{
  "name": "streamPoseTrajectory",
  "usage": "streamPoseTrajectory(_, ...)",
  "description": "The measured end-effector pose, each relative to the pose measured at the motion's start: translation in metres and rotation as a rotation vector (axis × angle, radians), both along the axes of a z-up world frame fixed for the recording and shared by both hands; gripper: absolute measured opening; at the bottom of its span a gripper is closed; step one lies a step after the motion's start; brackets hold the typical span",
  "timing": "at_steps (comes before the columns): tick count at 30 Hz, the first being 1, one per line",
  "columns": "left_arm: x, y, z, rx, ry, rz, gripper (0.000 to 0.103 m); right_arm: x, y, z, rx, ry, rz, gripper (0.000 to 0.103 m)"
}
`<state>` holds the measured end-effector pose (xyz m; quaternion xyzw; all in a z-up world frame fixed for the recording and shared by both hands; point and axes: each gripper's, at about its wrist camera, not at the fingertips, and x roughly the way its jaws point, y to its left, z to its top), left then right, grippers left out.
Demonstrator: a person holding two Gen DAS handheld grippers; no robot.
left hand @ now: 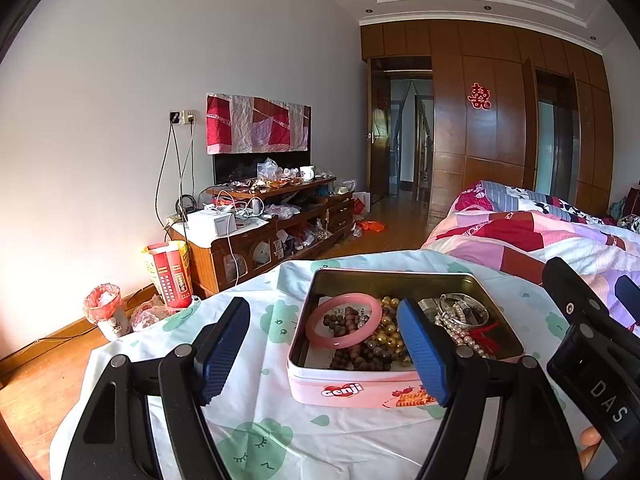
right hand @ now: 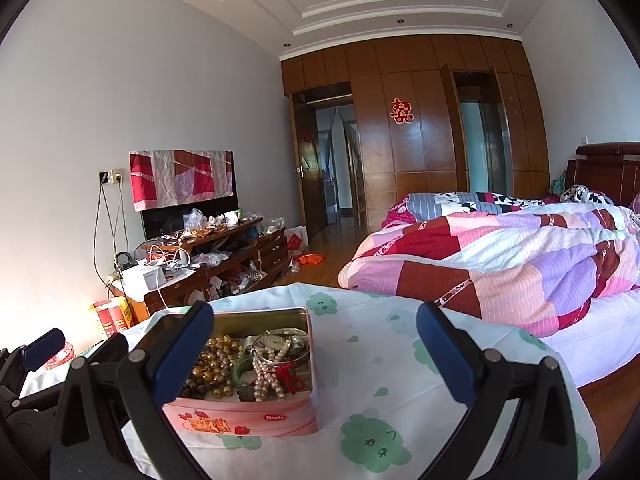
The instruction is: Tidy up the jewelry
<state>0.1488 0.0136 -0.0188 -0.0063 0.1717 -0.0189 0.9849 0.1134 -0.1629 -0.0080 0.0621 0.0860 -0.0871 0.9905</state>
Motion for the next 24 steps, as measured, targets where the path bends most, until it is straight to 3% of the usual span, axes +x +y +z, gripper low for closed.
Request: streamPoseTrajectory(24, -0.0016, -0.0019, 0.0041, 0.015, -0.026, -0.009, 0.077, -0.0004, -0.008, -0.0041, 0.021, 0.013, -0.021, 0.103)
